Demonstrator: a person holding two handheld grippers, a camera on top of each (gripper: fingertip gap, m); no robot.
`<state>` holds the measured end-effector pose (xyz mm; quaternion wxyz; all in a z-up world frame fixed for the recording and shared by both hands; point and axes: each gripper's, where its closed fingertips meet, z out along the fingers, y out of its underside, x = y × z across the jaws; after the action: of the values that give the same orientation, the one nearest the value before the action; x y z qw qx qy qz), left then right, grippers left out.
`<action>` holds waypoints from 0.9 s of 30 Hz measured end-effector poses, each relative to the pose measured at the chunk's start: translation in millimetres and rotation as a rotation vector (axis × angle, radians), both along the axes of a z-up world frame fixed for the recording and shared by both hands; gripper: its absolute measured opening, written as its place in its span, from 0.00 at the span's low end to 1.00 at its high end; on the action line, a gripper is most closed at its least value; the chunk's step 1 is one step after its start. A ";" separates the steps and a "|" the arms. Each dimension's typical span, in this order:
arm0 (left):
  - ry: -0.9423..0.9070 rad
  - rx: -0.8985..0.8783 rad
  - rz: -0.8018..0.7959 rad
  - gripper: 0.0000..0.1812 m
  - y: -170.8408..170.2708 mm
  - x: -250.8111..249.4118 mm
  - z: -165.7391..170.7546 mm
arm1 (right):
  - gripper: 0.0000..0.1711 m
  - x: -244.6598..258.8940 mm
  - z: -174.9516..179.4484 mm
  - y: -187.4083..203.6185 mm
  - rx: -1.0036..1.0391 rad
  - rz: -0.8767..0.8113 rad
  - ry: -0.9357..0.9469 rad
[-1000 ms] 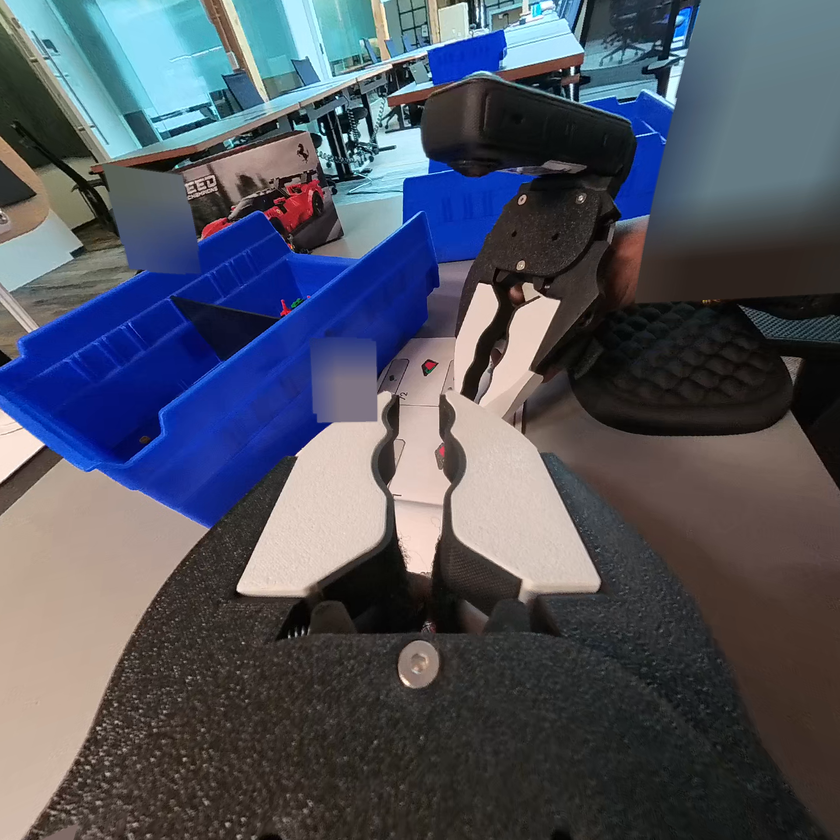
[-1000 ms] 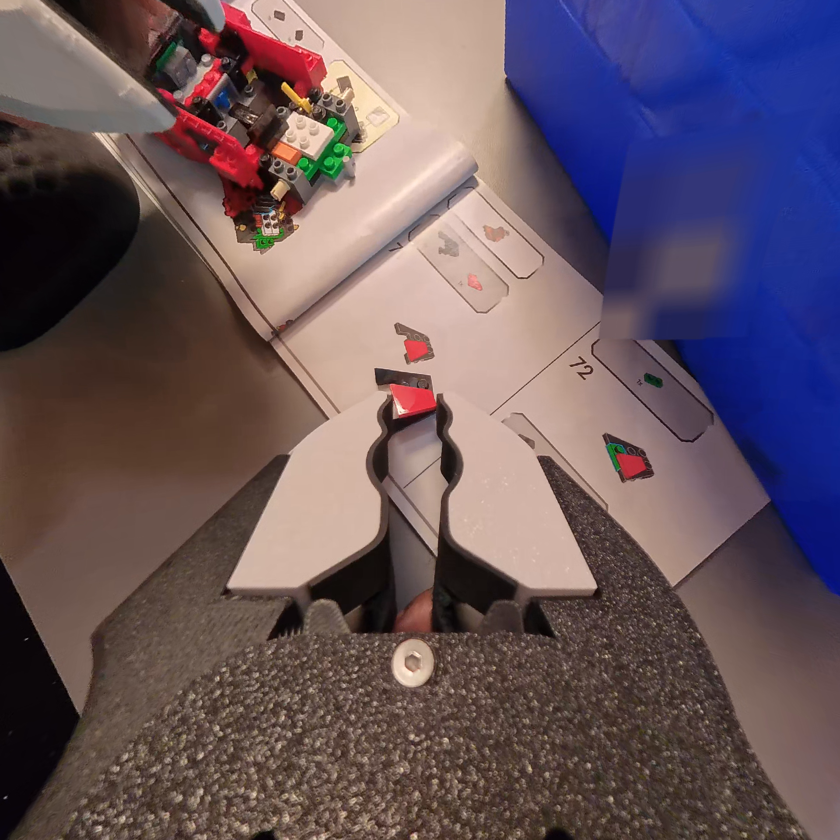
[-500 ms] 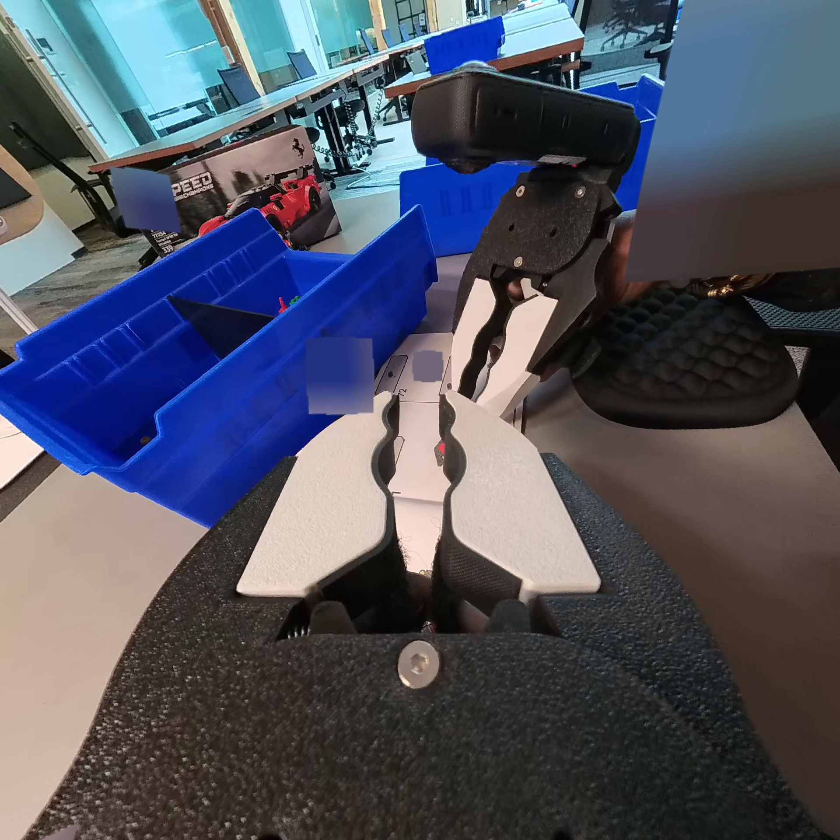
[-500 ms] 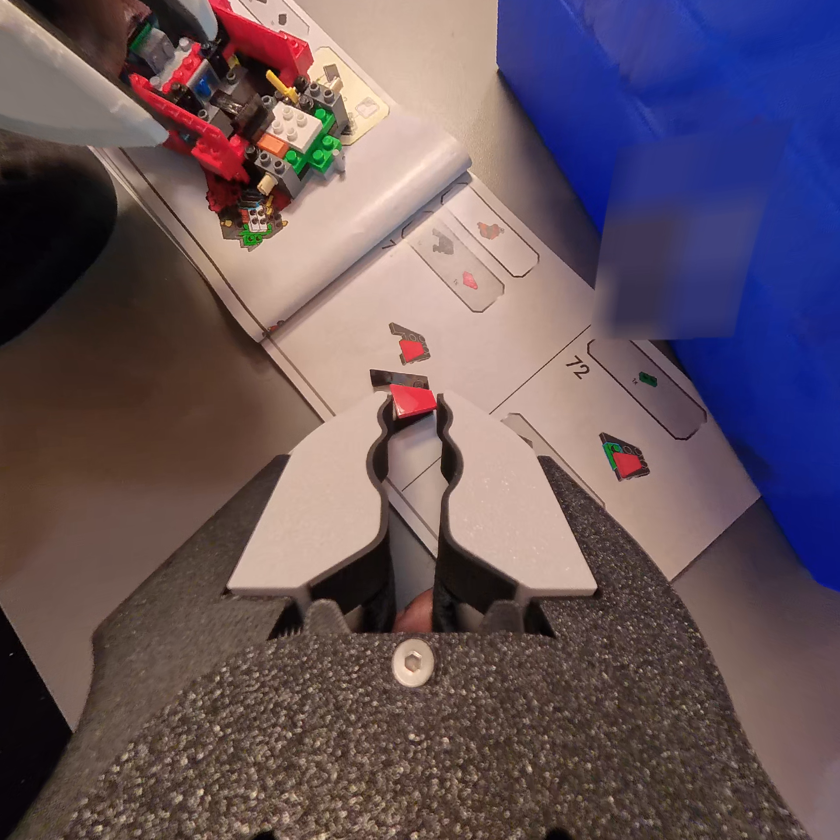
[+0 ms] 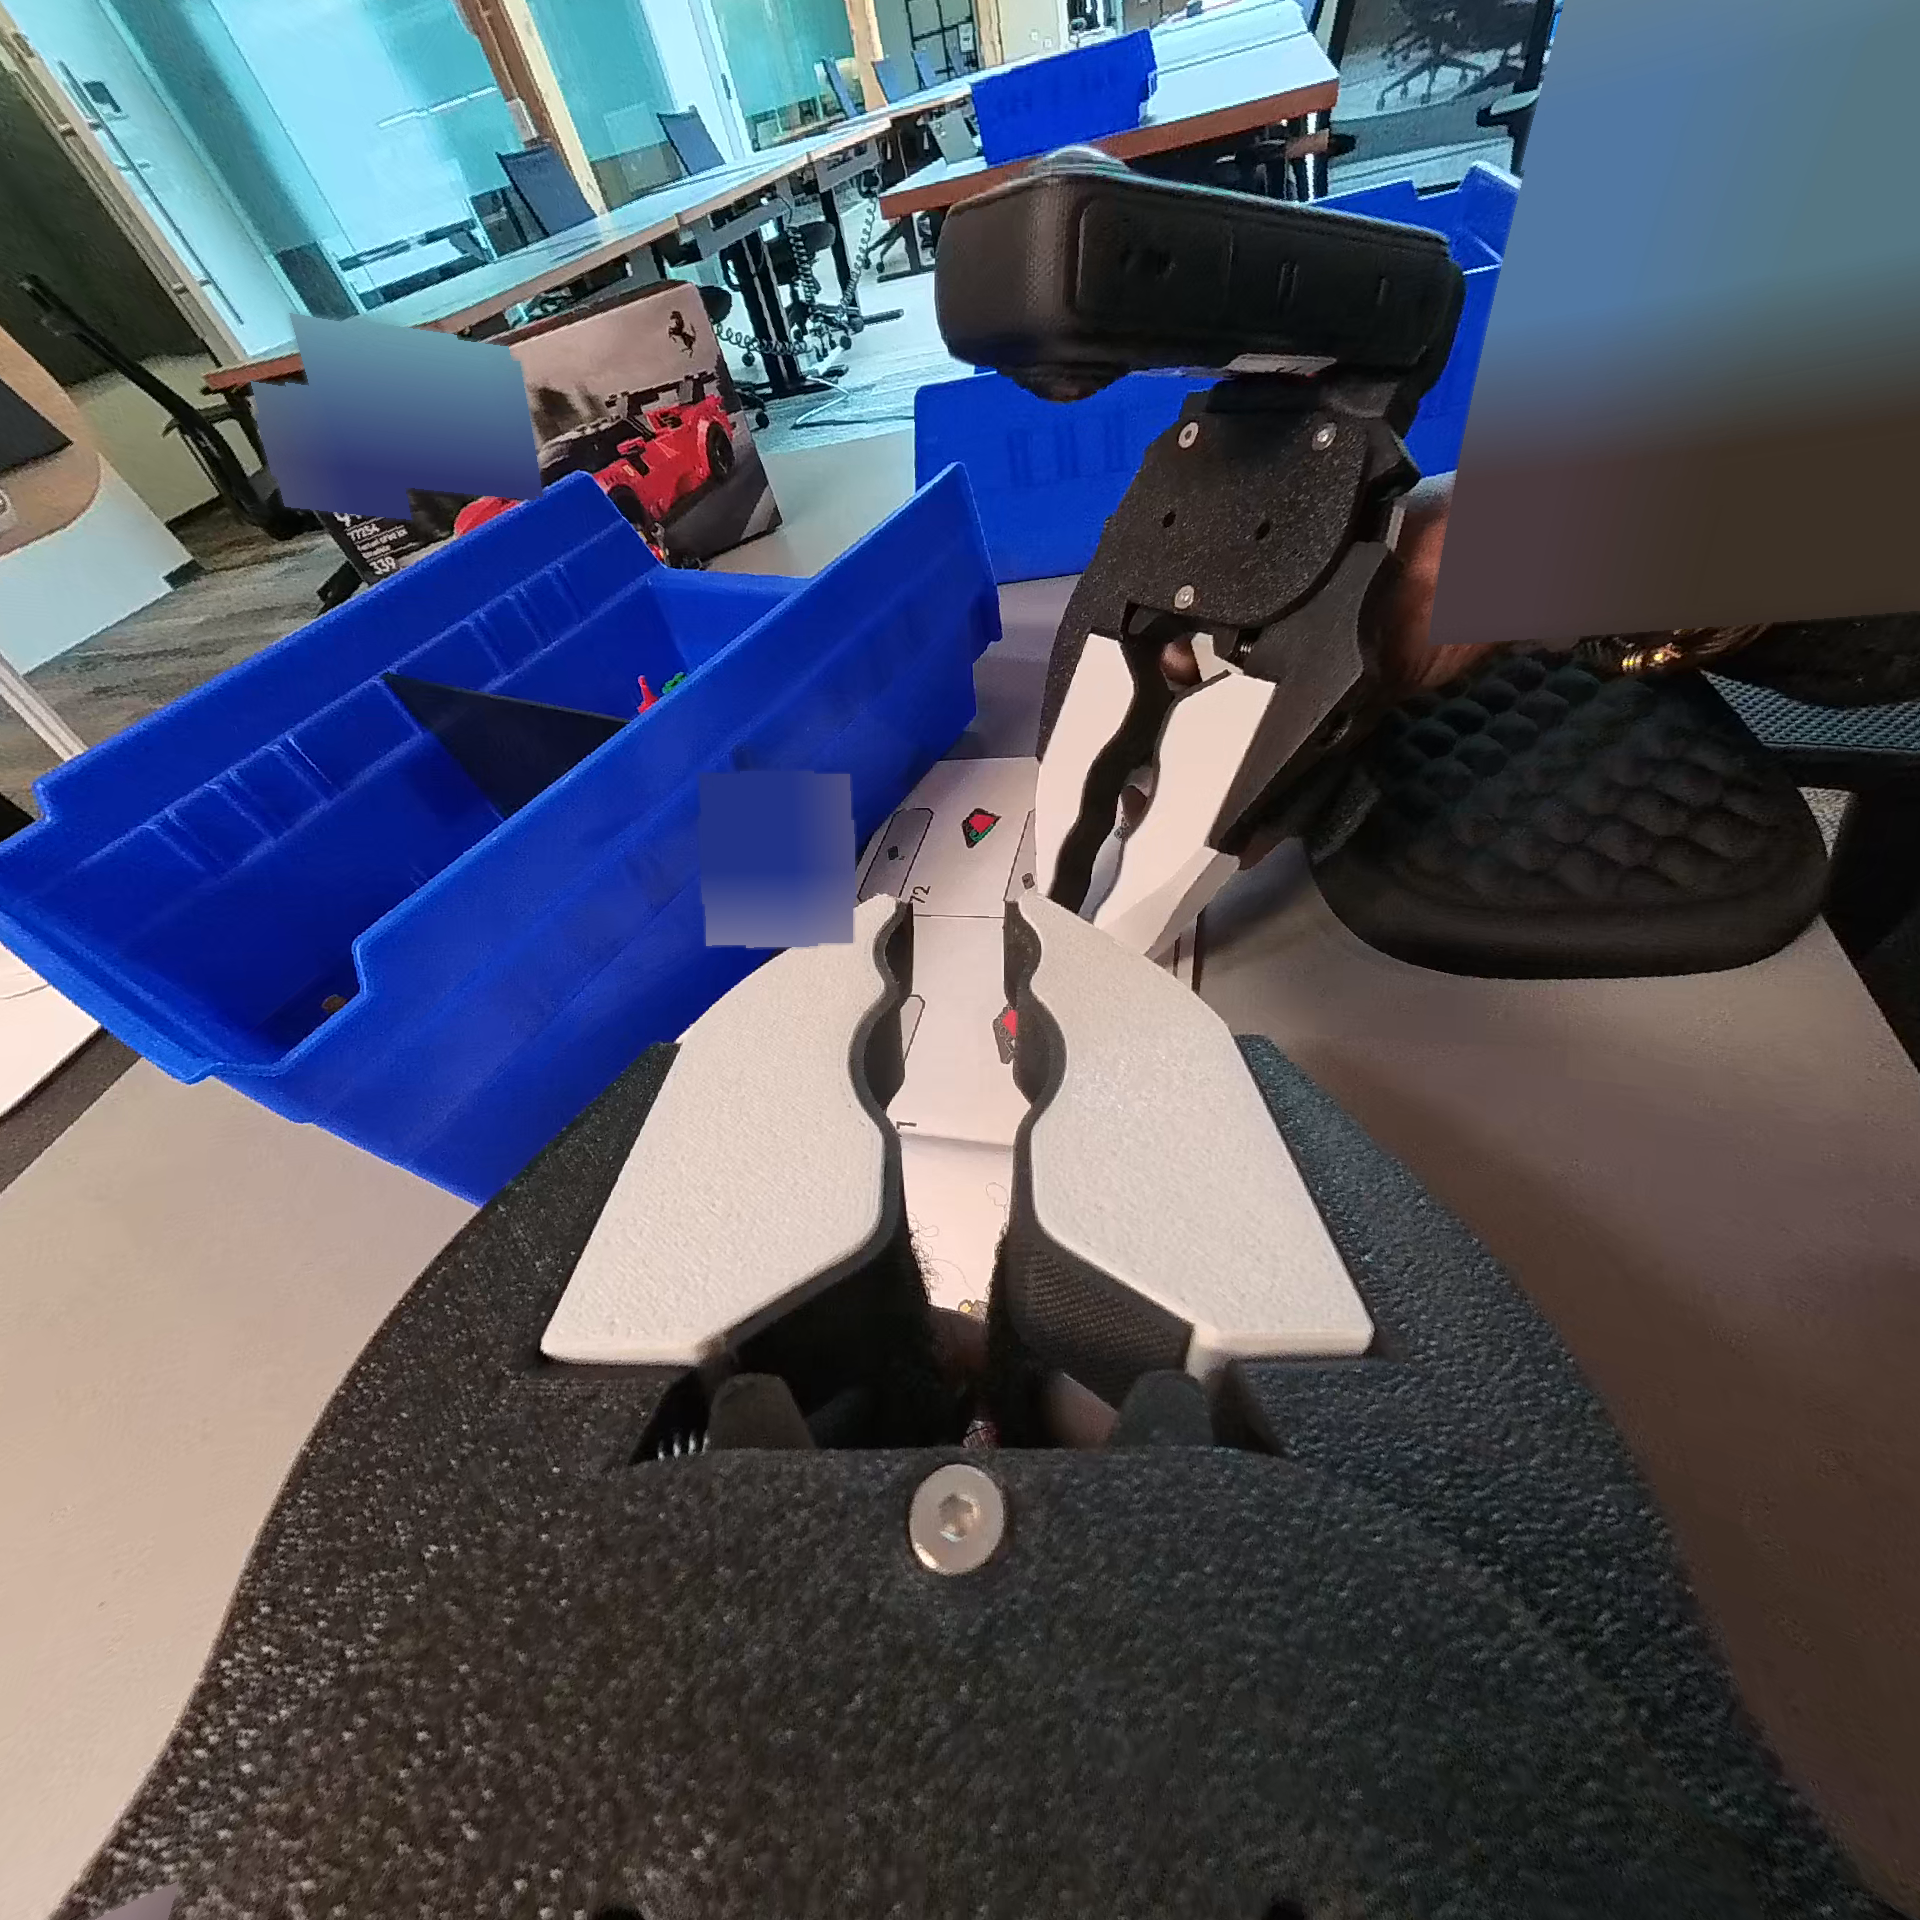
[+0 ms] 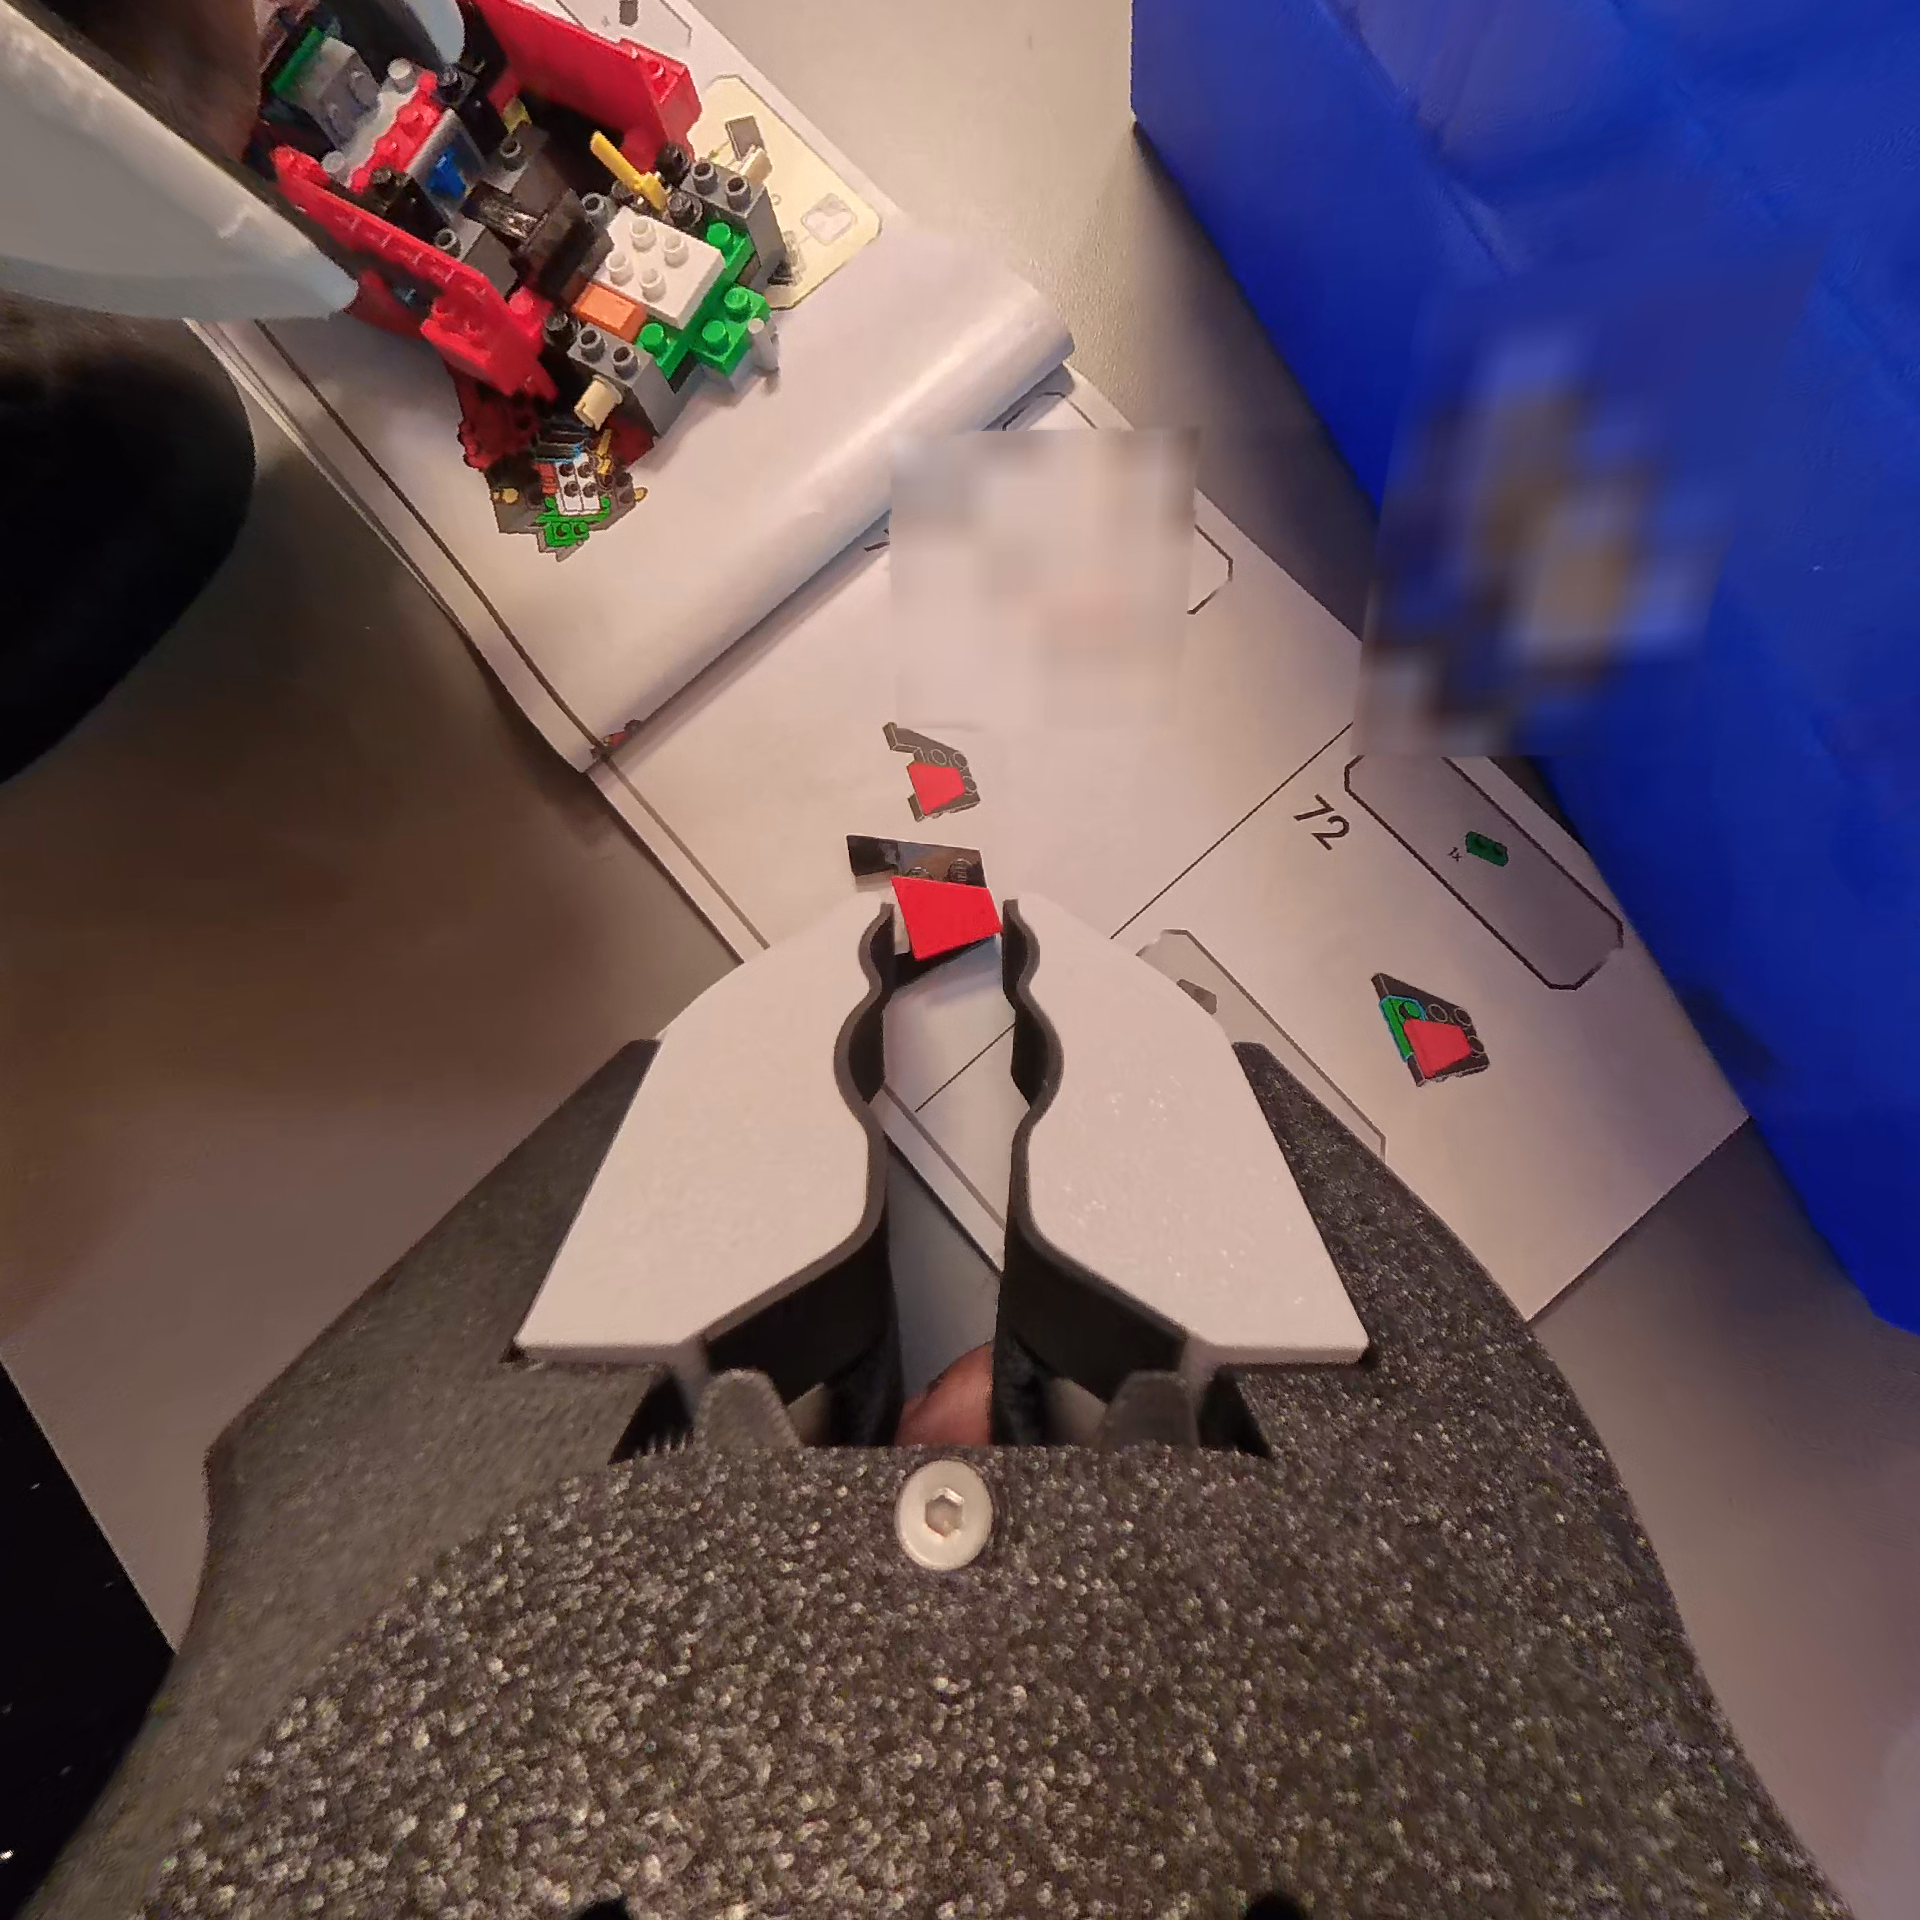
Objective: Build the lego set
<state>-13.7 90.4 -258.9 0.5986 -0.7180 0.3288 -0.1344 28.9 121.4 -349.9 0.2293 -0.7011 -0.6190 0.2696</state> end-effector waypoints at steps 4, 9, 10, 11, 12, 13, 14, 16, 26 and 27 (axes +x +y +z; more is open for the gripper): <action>-0.001 0.000 0.001 0.09 0.0 0.0 0.1 | 0.12 0.3 0.0 0.1 0.000 -0.001 -0.002; -0.001 -0.001 0.001 0.09 -0.1 0.0 0.1 | 0.15 1.1 0.0 -0.7 -0.002 0.002 -0.010; -0.002 -0.001 0.001 0.09 -0.1 -0.1 0.1 | 0.16 1.9 -0.1 -1.3 -0.005 0.005 -0.015; -0.003 -0.001 0.001 0.09 -0.1 -0.2 0.3 | 0.18 3.0 0.5 -1.3 -0.007 0.007 -0.018; -0.003 -0.001 0.001 0.09 -0.2 -0.2 0.3 | 0.19 4.1 2.7 -0.4 -0.010 0.007 -0.014; -0.002 -0.001 0.001 0.09 -0.2 -0.1 0.2 | 0.19 5.3 6.5 0.8 -0.014 0.008 -0.003; -0.001 -0.001 0.001 0.09 -0.3 -0.1 0.1 | 0.19 6.3 11.9 2.3 -0.018 0.017 0.016; 0.001 -0.003 0.000 0.09 -0.3 0.2 -0.4 | 0.17 7.7 25.1 2.1 -0.013 0.091 0.076; 0.207 -0.110 -0.031 0.09 -5.2 17.3 -28.2 | 0.00 6.5 16.9 22.1 -0.061 0.183 0.128; 0.233 -0.105 -0.020 0.09 -5.1 17.4 -29.7 | 0.00 6.3 13.0 22.5 -0.060 0.185 0.116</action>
<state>3.7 85.3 -288.6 0.5165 -0.7558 0.3958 -0.0731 35.2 144.0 -336.9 0.2181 -0.6308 -0.6583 0.3482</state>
